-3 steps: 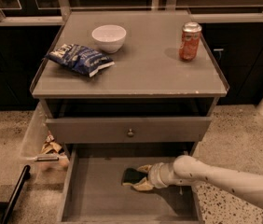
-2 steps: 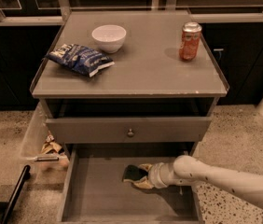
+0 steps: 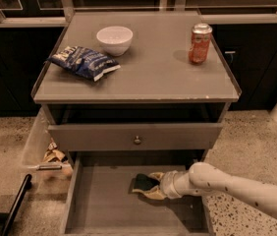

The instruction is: Pick sponge from middle drawer and place on counter

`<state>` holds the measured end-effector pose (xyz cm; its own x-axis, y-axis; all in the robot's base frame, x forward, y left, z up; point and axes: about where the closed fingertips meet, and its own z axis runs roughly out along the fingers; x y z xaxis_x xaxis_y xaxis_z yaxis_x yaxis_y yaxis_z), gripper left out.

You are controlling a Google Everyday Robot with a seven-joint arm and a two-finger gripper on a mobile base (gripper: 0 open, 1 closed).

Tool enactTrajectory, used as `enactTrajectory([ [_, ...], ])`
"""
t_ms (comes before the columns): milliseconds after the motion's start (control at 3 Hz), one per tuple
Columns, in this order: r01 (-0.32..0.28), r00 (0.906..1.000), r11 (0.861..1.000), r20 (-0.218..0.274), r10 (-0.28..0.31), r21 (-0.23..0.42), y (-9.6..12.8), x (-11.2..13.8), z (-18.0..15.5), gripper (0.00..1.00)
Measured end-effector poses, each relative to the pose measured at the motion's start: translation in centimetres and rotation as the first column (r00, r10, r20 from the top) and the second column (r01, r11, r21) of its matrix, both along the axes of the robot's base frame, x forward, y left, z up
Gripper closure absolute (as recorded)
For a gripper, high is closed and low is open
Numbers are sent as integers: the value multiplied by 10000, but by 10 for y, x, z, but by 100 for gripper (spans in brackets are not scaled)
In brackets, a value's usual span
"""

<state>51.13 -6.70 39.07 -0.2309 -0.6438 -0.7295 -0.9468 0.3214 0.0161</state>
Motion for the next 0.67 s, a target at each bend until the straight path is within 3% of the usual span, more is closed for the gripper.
enactTrajectory([
  [667,50,9979,9995,642,-70,311,-31,-37,130,100],
])
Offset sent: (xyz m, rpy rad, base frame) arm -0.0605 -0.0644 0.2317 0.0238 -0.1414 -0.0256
